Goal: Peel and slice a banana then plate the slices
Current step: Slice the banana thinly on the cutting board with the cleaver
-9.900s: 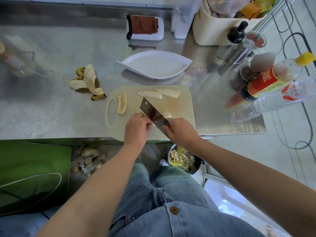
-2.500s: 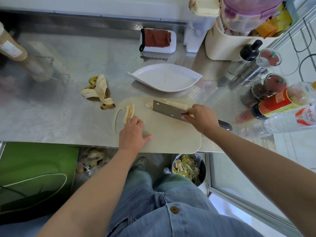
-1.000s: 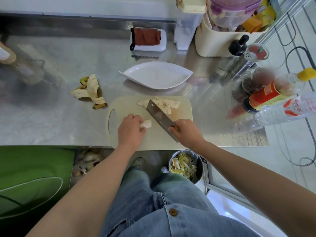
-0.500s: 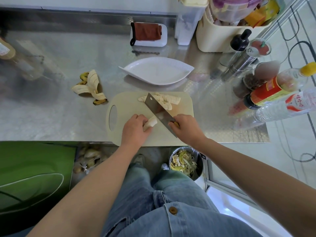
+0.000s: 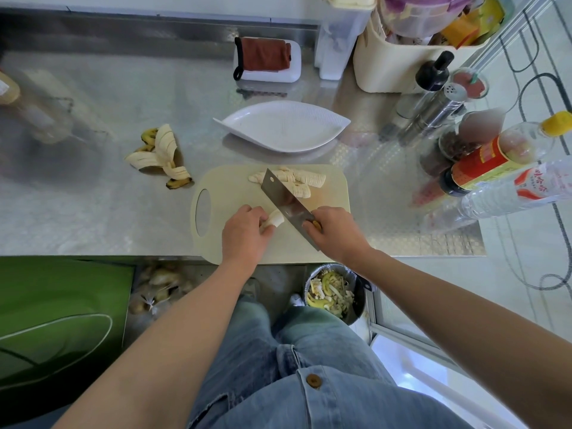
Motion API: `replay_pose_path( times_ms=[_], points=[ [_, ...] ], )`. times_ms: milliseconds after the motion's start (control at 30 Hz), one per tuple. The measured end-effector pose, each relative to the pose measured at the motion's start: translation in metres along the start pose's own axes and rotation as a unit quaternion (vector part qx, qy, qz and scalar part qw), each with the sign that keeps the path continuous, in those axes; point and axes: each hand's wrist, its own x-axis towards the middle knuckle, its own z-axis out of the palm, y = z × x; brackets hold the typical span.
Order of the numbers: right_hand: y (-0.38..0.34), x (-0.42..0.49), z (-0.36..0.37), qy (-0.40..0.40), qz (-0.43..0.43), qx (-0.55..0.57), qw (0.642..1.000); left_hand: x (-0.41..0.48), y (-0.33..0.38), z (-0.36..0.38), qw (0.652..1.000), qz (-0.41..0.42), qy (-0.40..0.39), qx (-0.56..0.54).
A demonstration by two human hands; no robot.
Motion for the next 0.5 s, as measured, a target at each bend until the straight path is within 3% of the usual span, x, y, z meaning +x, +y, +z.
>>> replay_pose_path(
  times_ms=[500],
  points=[
    [-0.0018,0.0022,0.0041,-0.038,0.013,-0.021,0.999,-0.0001,0.0004,0.0018,1.000,-0.008,0.008,-0.005]
  ],
)
